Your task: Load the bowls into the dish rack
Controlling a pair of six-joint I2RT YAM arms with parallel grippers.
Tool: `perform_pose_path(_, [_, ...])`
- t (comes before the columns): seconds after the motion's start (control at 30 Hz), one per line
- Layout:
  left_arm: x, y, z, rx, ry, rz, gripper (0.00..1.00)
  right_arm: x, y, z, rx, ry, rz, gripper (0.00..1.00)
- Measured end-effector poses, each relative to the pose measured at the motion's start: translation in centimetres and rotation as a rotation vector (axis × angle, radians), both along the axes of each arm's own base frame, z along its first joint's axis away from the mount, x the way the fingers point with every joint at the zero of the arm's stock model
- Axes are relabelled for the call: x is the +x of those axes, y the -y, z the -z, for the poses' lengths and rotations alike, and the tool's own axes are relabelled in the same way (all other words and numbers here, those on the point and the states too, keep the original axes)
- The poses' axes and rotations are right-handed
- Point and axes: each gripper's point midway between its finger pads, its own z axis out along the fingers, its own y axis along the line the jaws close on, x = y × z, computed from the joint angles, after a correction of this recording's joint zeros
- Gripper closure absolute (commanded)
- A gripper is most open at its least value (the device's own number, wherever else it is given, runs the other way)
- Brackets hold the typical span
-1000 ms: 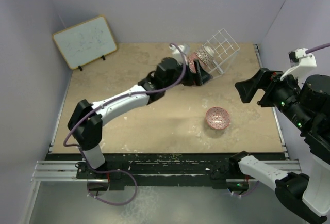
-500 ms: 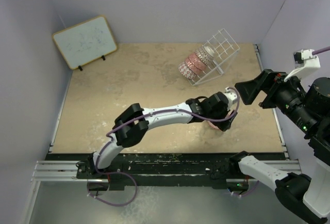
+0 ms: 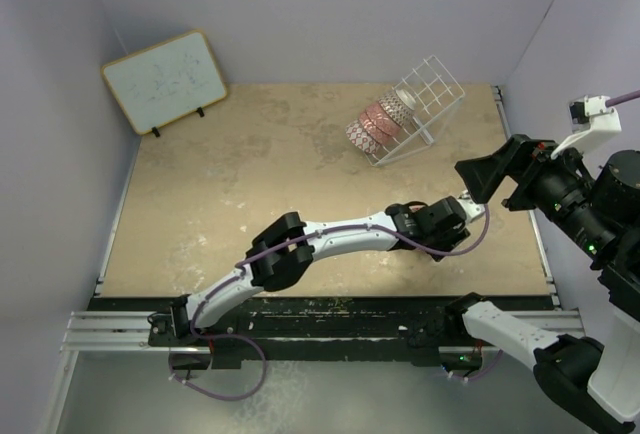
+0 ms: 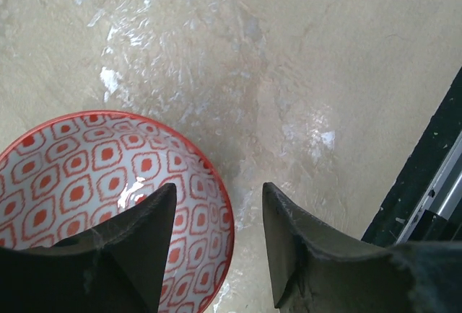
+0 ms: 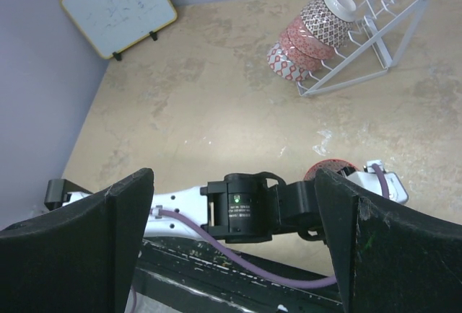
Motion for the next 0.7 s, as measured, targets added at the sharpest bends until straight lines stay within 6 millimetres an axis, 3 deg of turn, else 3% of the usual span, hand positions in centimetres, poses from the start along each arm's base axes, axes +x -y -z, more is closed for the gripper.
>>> perform_pose_path(0.13, [-0.4, 0.6, 0.2, 0.006, 0.033, 0.025, 0.49, 0.0, 0.0, 0.0, 0.0, 0.0, 0.0, 0.05])
perform_pose_path(0.37, [0.1, 0.1, 2.3, 0.067, 0.081, 0.025, 0.6, -0.1, 0.1, -0.1, 0.003, 0.004, 0.001, 0.05])
perform_pose_path(0.6, [1.2, -0.2, 1.9, 0.087, 0.151, 0.001, 0.85, -0.9, 0.4, -0.4, 0.016, 0.023, 0.002, 0.06])
perform_pose_path(0.7, [1.4, -0.3, 1.1, 0.089, 0.185, -0.008, 0.88, -1.1, 0.5, -0.5, 0.021, 0.028, 0.003, 0.06])
